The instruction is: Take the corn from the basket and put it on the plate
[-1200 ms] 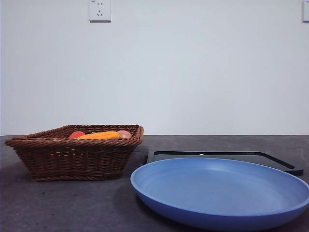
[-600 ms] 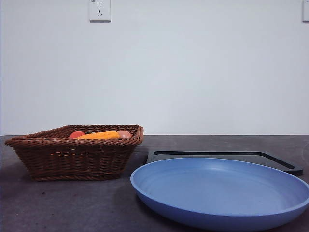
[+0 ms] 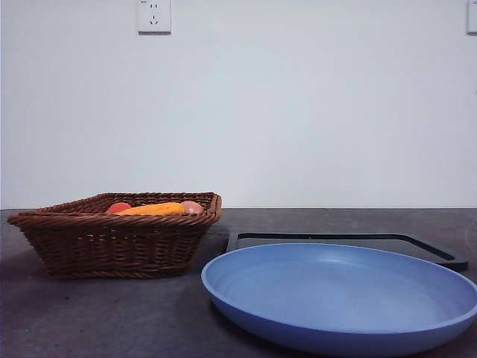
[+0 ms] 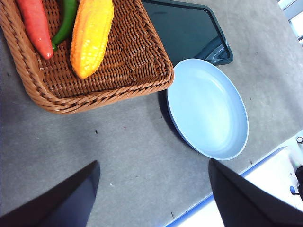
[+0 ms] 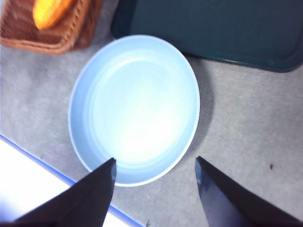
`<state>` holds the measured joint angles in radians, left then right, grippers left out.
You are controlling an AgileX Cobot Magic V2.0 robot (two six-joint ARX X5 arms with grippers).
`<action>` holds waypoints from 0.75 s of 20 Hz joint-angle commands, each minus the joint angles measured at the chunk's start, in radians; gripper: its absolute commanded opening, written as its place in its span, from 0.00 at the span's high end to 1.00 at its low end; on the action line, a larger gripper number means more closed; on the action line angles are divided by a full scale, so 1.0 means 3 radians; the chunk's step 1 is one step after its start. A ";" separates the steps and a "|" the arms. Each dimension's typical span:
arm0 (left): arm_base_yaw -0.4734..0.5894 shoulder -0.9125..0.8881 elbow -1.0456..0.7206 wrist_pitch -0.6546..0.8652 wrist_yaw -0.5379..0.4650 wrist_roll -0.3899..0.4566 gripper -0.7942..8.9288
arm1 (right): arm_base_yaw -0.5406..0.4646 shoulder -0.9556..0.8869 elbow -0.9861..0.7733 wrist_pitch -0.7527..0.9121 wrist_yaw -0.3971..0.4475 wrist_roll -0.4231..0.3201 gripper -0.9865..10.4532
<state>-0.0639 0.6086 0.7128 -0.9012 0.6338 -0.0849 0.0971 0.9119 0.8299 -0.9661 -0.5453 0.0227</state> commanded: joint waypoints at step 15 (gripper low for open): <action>-0.0010 0.0019 0.0041 0.0024 0.0019 0.0043 0.53 | 0.0603 0.1859 0.0052 0.1058 0.0604 -0.0025 0.68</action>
<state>-0.0639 0.6086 0.7128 -0.9012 0.6338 -0.0853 0.2726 1.4567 0.8299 -0.6521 -0.3656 0.0227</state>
